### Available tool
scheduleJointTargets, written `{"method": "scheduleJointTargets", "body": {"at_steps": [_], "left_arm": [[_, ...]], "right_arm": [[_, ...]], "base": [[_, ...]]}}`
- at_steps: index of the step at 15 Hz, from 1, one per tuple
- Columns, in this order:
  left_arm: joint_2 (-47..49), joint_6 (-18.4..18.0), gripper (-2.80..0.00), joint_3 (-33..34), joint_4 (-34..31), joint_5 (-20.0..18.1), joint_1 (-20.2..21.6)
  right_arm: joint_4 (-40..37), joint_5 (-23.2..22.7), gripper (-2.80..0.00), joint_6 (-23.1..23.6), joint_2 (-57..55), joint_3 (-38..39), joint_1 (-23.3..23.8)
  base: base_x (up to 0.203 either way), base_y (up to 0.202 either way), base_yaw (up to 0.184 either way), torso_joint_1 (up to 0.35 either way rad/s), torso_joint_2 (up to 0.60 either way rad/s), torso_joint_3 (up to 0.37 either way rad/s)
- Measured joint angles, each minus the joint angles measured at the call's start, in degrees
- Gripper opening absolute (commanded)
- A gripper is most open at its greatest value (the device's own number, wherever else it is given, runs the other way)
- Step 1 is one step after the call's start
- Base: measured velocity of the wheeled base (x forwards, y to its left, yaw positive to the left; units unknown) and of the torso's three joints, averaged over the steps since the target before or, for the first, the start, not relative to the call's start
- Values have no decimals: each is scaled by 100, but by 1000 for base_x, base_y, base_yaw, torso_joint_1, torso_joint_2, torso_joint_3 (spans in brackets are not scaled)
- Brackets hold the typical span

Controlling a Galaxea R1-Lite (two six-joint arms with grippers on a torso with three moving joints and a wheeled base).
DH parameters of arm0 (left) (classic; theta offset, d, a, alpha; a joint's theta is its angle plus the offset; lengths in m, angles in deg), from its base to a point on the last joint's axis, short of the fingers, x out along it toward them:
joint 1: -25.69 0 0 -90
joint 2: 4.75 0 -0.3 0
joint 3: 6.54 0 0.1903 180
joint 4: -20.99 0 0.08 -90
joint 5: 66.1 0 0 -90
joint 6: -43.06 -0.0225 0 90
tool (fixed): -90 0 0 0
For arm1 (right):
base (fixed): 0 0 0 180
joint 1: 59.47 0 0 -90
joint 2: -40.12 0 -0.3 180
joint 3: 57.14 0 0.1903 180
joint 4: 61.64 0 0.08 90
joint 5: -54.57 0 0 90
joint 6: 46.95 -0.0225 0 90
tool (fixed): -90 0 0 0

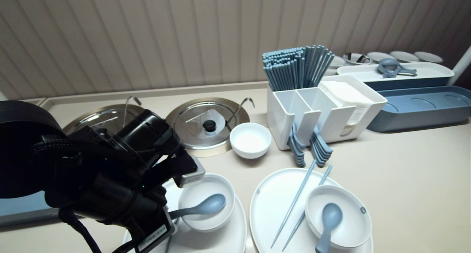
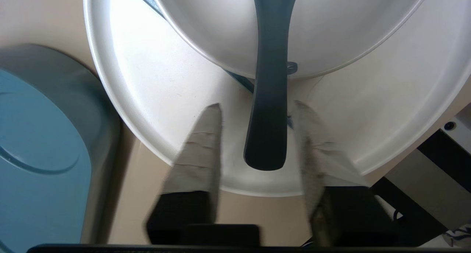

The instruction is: Put the spoon back from the bowl

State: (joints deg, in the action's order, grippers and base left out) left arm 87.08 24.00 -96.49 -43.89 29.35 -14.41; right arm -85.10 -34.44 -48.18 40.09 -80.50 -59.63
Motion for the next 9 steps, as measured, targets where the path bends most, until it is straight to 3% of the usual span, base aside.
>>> {"method": "scheduleJointTargets", "body": {"at_steps": [9], "left_arm": [[-288,-31,-280,-90,-24,-2,24]], "right_arm": [[2,-3,-280,2,0,0,0]], "base": [[0,0,0,0,0,0]]}}
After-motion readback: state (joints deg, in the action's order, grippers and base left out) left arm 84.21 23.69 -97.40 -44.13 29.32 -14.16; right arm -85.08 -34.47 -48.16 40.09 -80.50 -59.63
